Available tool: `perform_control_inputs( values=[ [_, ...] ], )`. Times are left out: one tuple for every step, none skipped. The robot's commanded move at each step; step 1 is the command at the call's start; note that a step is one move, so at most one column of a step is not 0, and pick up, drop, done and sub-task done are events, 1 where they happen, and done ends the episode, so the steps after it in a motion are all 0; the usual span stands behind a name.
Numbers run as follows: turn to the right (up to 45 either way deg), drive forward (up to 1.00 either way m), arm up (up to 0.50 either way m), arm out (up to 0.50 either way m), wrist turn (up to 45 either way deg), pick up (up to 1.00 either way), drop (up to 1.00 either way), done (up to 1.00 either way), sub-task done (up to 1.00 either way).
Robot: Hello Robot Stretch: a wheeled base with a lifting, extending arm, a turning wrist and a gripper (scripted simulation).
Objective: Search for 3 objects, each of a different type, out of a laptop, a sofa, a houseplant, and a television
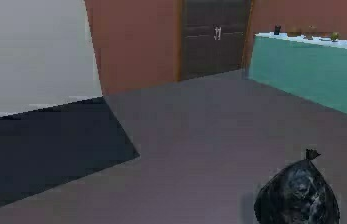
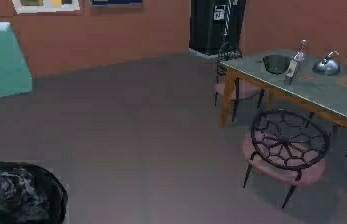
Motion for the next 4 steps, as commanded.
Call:
perform_control_inputs(
  values=[
    [45.0,0.00,0.00,0.00,0.0,0.00,0.00,0.00,0.00],
    [45.0,0.00,0.00,0.00,0.0,0.00,0.00,0.00,0.00],
    [45.0,0.00,0.00,0.00,0.0,0.00,0.00,0.00,0.00],
    [21.0,0.00,0.00,0.00,0.0,0.00,0.00,0.00,0.00]
  ],
)
